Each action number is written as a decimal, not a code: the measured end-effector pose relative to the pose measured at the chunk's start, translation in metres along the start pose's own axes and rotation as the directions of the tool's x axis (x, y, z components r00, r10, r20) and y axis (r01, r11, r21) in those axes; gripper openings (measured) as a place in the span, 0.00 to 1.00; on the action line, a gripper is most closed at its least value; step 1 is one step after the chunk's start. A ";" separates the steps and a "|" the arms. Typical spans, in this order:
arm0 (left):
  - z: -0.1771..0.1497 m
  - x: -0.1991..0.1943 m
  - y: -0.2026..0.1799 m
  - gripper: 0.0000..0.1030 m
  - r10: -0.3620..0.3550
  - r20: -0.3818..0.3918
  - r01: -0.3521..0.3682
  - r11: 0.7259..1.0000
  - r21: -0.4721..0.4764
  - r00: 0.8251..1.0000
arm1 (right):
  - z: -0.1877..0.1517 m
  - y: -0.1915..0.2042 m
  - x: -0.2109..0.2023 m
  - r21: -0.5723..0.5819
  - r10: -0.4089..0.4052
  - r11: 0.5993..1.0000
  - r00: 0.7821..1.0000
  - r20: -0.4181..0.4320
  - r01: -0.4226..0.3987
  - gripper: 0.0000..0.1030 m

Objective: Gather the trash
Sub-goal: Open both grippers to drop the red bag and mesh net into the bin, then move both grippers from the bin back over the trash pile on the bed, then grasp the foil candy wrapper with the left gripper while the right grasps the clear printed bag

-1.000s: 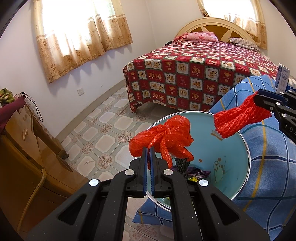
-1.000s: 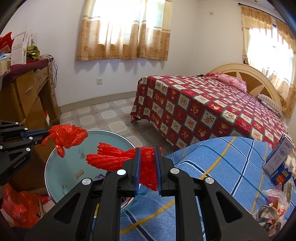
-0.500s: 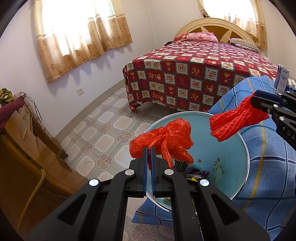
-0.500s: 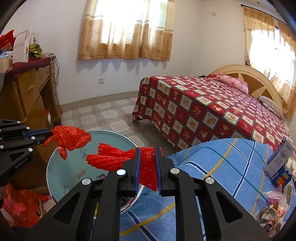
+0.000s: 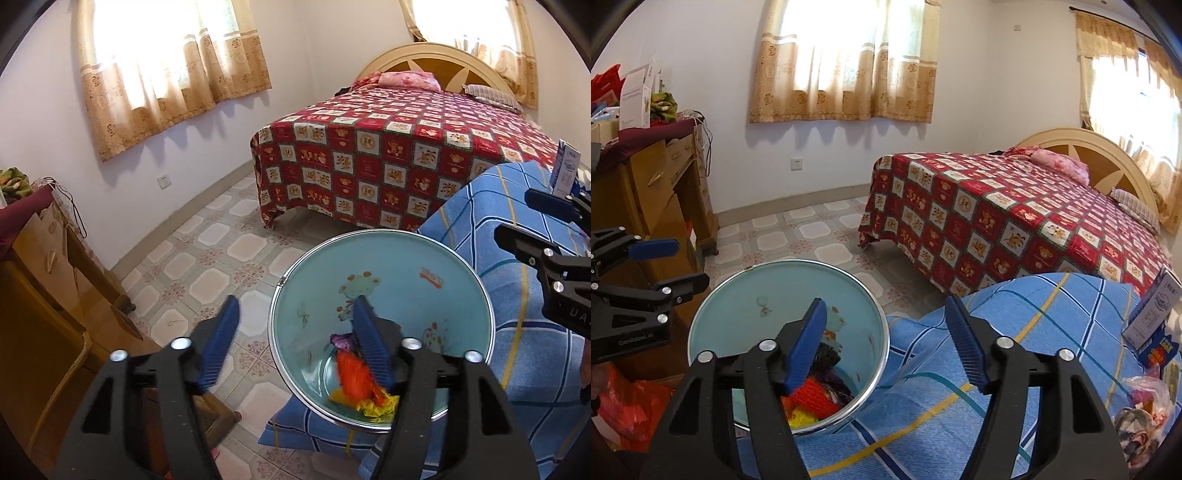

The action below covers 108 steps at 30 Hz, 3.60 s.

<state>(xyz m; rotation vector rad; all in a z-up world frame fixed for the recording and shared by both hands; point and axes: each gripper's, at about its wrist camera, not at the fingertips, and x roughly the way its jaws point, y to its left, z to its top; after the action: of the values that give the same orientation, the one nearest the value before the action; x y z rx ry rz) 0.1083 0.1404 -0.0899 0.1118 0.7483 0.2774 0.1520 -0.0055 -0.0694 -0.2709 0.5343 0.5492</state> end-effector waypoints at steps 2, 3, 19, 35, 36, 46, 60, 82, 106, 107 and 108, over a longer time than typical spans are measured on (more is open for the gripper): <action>0.000 0.001 -0.002 0.67 0.002 -0.003 -0.002 1.000 -0.002 1.000 | -0.001 0.000 0.000 -0.002 -0.002 1.000 1.000 -0.002 0.002 0.65; 0.000 0.001 -0.003 0.68 0.002 -0.005 -0.002 1.000 -0.002 1.000 | -0.002 0.000 0.000 -0.001 -0.001 1.000 1.000 -0.003 0.001 0.65; -0.008 0.009 0.003 0.80 0.001 -0.028 -0.002 1.000 -0.012 1.000 | -0.003 0.002 -0.002 -0.008 -0.006 1.000 1.000 0.006 0.006 0.70; -0.011 0.008 -0.003 0.94 -0.012 -0.039 0.012 1.000 0.011 0.999 | -0.009 -0.007 -0.009 0.010 -0.026 1.000 0.999 0.018 0.026 0.75; -0.011 0.008 -0.004 0.94 -0.015 -0.043 0.016 1.000 0.014 0.999 | -0.010 -0.008 -0.010 0.011 -0.029 1.000 0.999 0.020 0.028 0.75; -0.018 0.007 -0.033 0.94 -0.076 -0.061 0.080 0.995 0.061 0.995 | -0.031 -0.032 -0.052 0.030 -0.119 0.993 0.992 0.032 0.118 0.80; -0.021 -0.020 -0.147 0.94 -0.185 -0.011 0.183 0.960 0.210 0.983 | -0.134 -0.140 -0.180 0.215 -0.413 0.879 0.905 -0.105 0.426 0.85; -0.030 -0.080 -0.336 0.94 -0.423 -0.069 0.411 0.810 0.420 0.904 | -0.268 -0.242 -0.271 0.421 -0.598 0.640 0.760 -0.253 0.643 0.87; -0.028 -0.092 -0.280 0.20 -0.493 -0.126 0.484 0.715 0.505 0.861 | -0.283 -0.243 -0.268 0.477 -0.576 0.626 0.778 -0.251 0.617 0.87; -0.026 -0.093 -0.269 0.20 -0.493 -0.110 0.478 0.726 0.495 0.863 | -0.283 -0.242 -0.268 0.475 -0.574 0.628 0.779 -0.251 0.616 0.87; -0.024 -0.093 -0.262 0.20 -0.491 -0.103 0.474 0.734 0.486 0.865 | -0.282 -0.241 -0.266 0.474 -0.572 0.631 0.781 -0.252 0.615 0.87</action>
<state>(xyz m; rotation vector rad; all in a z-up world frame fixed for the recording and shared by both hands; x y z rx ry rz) 0.0813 -0.1372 -0.0987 0.4049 0.7765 -0.4308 -0.0207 -0.4234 -0.1330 0.0806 0.6125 -0.2816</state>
